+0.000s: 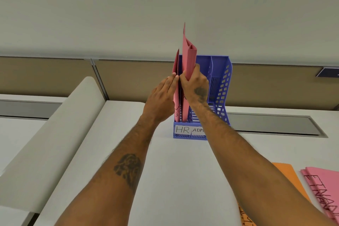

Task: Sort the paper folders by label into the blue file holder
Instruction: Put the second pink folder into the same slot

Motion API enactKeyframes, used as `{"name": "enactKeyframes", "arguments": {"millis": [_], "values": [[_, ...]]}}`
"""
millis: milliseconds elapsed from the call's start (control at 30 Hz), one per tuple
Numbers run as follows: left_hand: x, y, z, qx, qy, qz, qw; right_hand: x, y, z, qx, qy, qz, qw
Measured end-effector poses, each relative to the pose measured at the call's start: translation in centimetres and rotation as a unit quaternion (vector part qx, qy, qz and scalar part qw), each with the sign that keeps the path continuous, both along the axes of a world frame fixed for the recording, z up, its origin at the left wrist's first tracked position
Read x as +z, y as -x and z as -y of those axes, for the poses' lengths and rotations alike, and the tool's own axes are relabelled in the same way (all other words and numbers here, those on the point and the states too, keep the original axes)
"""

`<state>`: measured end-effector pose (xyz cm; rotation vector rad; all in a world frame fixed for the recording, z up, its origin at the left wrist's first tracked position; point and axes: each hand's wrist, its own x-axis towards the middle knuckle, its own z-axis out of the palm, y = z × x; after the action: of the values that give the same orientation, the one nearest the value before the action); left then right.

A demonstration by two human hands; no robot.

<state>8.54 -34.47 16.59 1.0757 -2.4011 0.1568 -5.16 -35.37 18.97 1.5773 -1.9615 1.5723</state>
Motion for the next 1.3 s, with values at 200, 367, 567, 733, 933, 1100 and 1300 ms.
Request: {"name": "enactKeyframes", "arguments": {"millis": [200,367,567,733,933,1100,1300], "values": [[0.2,0.0,-0.1,0.003,0.002,0.007,1.000,-2.7,0.1,-0.4,-0.008,-0.070,0.002,0.998],[0.4,0.0,-0.3,0.008,-0.004,0.008,1.000,-4.2,0.7,-0.5,-0.011,-0.163,-0.010,0.986],[0.4,0.1,-0.5,0.021,-0.023,0.004,1.000,-4.3,1.1,-0.5,-0.007,-0.246,0.000,0.969],[0.9,0.4,-0.6,0.023,-0.047,0.017,0.998,-4.2,1.7,-1.4,0.034,-0.287,0.015,0.957],[1.2,-0.3,-2.9,0.016,-0.054,0.032,0.998,-4.9,3.4,-5.4,0.063,-0.329,-0.024,0.942],[-0.2,-1.6,-4.9,0.038,-0.043,0.064,0.996,-6.5,4.4,-10.4,0.059,-0.384,-0.103,0.916],[-2.7,-3.3,-8.5,0.078,-0.062,0.099,0.990,-8.3,4.4,-16.5,0.031,-0.380,-0.175,0.908]]}}
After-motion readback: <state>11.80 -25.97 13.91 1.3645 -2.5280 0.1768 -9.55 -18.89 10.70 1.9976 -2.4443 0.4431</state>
